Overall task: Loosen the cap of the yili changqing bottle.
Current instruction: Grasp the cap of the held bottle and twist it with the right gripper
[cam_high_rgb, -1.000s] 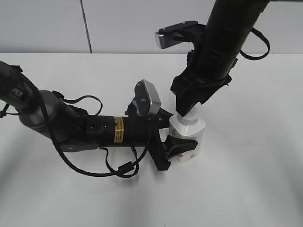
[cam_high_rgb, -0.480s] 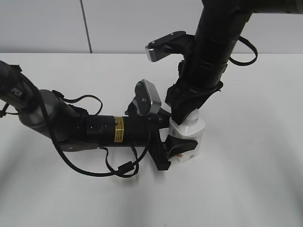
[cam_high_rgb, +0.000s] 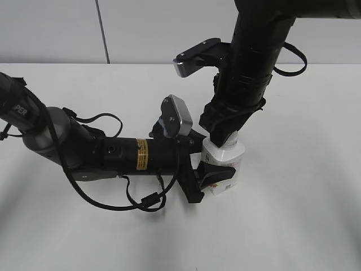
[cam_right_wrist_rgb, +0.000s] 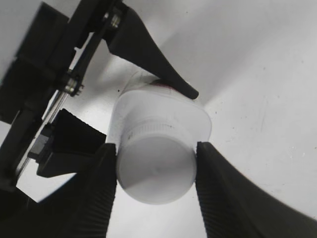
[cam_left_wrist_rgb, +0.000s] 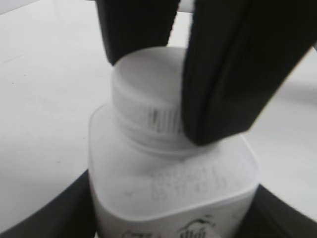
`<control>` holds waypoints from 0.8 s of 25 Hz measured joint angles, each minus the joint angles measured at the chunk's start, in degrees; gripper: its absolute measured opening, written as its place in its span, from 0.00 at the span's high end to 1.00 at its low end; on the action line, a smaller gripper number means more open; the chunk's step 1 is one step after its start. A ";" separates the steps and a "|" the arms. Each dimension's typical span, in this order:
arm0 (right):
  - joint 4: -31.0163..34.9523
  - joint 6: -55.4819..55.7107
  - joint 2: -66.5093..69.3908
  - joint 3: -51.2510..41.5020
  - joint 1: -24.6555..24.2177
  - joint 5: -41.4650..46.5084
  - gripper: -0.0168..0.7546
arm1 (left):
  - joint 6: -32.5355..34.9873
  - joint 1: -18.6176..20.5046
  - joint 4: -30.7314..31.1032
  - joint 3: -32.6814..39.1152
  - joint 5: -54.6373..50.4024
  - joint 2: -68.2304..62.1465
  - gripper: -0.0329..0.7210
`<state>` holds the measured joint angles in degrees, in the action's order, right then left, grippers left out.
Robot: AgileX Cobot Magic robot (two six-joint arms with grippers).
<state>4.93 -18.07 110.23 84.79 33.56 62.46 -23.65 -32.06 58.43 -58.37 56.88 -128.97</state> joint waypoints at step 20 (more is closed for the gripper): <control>1.00 -56.57 0.00 0.00 0.15 0.09 0.48 | 0.11 0.00 0.20 0.00 -0.12 0.00 0.37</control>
<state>5.93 -74.64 110.23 84.79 33.71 62.55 -23.54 -32.06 58.64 -58.37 56.76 -128.97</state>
